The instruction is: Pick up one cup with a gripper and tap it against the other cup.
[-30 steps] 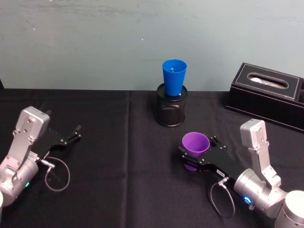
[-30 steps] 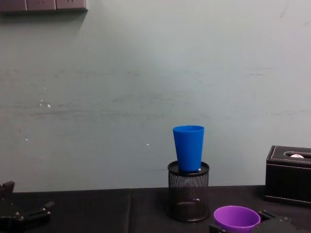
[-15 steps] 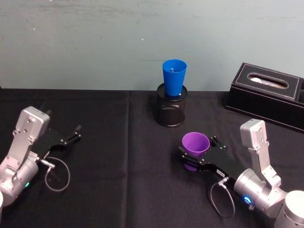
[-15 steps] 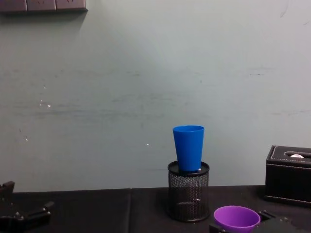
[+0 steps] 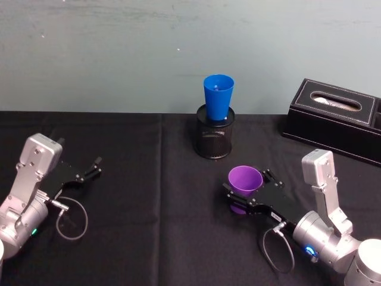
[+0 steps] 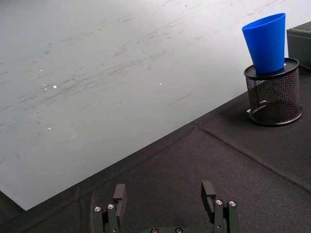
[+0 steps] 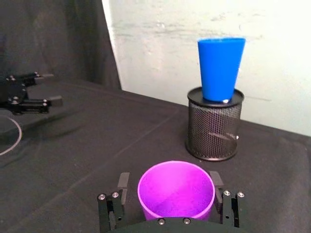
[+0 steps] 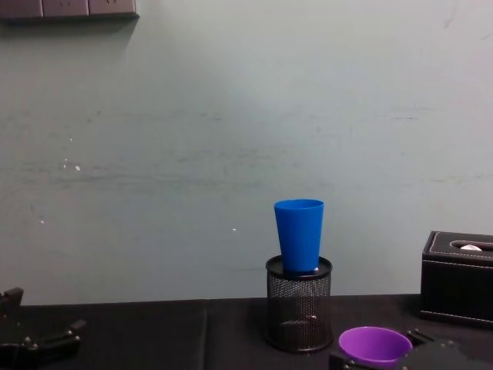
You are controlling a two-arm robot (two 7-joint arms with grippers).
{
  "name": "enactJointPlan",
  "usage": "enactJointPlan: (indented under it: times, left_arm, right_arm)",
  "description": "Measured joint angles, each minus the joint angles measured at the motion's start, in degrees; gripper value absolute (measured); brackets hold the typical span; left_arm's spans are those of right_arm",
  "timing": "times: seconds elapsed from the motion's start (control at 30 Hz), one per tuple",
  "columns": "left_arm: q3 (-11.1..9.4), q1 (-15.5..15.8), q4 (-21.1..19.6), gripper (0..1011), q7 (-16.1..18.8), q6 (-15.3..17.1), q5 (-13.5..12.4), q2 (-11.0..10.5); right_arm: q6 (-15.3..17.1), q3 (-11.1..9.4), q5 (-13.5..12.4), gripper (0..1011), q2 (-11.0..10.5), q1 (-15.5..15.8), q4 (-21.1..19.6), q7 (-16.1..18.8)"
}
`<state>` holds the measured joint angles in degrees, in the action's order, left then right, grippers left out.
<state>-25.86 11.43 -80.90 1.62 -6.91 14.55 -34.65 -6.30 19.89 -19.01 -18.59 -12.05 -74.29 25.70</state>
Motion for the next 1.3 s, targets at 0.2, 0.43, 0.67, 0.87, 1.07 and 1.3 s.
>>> enactJointPlan:
  times: [0.2, 0.43, 0.67, 0.87, 1.07, 1.3]
  left_arm:
    - [0.0, 0.0, 0.0, 1011, 0.0, 0.0, 0.0, 0.0]
    - [0.0, 0.0, 0.0, 1011, 0.0, 0.0, 0.0, 0.0]
    - [0.0, 0.0, 0.0, 1011, 0.0, 0.0, 0.0, 0.0]
    - [0.0, 0.0, 0.0, 1011, 0.0, 0.0, 0.0, 0.0]
    - [0.0, 0.0, 0.0, 1011, 0.0, 0.0, 0.0, 0.0]
    - [0.0, 0.0, 0.0, 1011, 0.0, 0.0, 0.0, 0.0]
  right_arm:
    - [-1.11, -0.1, -0.19, 1003, -0.19, 0.25, -0.88, 0.46]
    - [-2.43, -0.51, 0.27, 1003, -0.39, 0.68, -1.93, 0.01]
    - [-5.18, -1.11, 0.53, 1003, -0.37, 1.02, -2.52, 0.03]
    - [-6.8, -1.6, 0.39, 1003, -0.18, 1.25, -2.71, 0.53]
    - [-7.26, -2.09, 0.2, 1003, 0.12, 1.41, -2.71, 0.48]
    - [-7.19, -4.46, 0.5, 1003, 1.37, 2.26, -3.05, -3.53]
